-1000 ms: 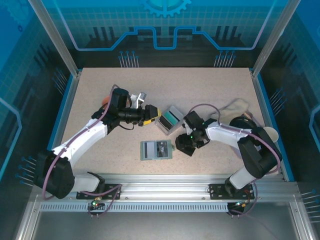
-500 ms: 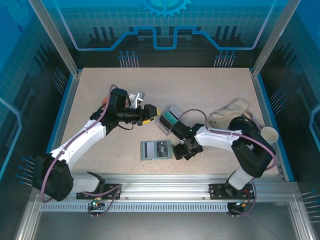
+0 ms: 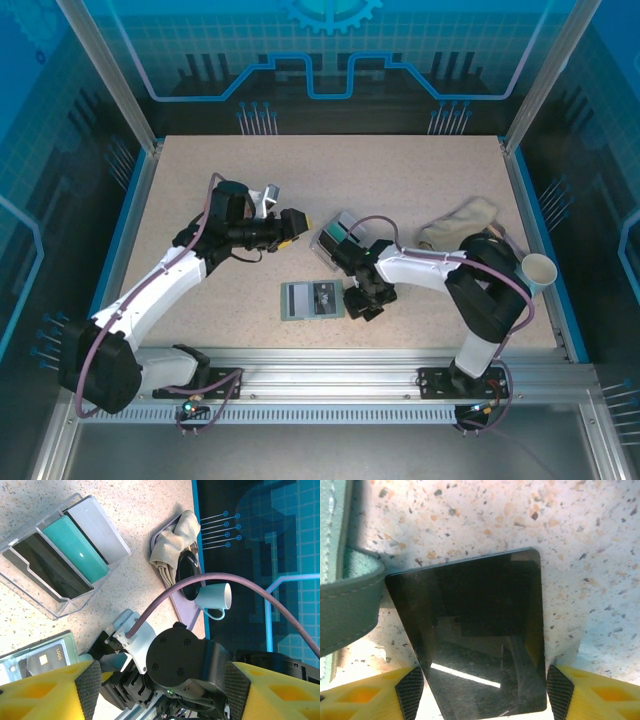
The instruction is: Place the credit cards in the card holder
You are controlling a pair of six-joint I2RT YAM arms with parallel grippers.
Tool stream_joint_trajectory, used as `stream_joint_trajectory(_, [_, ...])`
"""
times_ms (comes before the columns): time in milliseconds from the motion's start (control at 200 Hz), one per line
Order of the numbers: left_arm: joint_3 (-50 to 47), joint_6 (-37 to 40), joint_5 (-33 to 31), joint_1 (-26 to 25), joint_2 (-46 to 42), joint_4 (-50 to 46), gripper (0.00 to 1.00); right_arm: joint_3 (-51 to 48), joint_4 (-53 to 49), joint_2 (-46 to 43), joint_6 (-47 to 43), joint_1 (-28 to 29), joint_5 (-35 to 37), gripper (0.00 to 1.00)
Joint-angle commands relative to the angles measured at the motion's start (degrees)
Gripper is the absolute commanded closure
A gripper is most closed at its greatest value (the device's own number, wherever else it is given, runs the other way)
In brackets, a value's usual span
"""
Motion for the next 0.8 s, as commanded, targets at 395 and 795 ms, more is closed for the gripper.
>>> stream_joint_trajectory(395, [-0.41, -1.74, -0.19, 0.45, -0.34, -0.34, 0.31, -4.06, -1.09, -3.84, 3.61, -2.38, 1.91, 0.39])
stream_joint_trajectory(795, [-0.37, -1.91, 0.17, 0.45, -0.47, -0.24, 0.3, -3.51, -2.79, -10.29, 4.27, -4.58, 1.08, 0.38])
